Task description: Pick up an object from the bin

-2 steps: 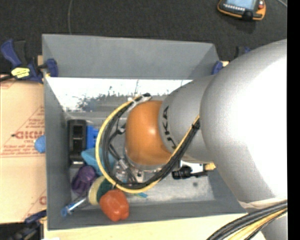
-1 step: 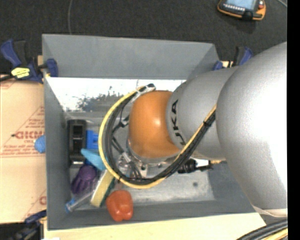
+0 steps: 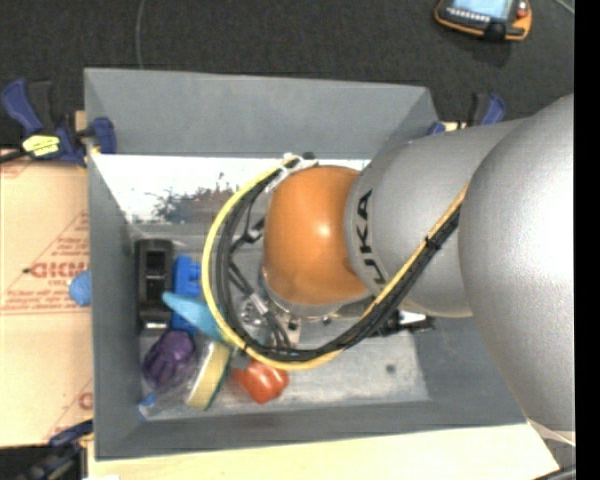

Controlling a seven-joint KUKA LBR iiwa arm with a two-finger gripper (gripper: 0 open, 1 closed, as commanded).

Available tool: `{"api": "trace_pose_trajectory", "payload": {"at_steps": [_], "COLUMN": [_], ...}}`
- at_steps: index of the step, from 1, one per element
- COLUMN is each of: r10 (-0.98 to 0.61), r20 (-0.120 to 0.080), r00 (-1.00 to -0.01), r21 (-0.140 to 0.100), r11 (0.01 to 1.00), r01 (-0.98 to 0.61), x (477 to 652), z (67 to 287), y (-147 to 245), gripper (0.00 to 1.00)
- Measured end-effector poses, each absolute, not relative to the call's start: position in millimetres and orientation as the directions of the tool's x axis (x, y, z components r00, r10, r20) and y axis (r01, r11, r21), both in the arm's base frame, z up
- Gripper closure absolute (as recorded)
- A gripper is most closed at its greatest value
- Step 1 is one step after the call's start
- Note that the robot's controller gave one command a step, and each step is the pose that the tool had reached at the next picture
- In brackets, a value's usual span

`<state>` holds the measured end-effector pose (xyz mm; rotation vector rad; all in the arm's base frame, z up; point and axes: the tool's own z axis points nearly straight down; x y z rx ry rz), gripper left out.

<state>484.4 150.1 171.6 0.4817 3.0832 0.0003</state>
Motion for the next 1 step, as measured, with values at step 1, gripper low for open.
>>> {"api": "trace_pose_trajectory", "payload": {"at_steps": [1], "r10": [0.302], "r20": [-0.018], "r00": [-0.953], "r21": [0.002], "r11": [0.953], "r01": [0.302], "x": [484.0], "z": [183.8], "y": [149.9], "gripper": [1.00]}}
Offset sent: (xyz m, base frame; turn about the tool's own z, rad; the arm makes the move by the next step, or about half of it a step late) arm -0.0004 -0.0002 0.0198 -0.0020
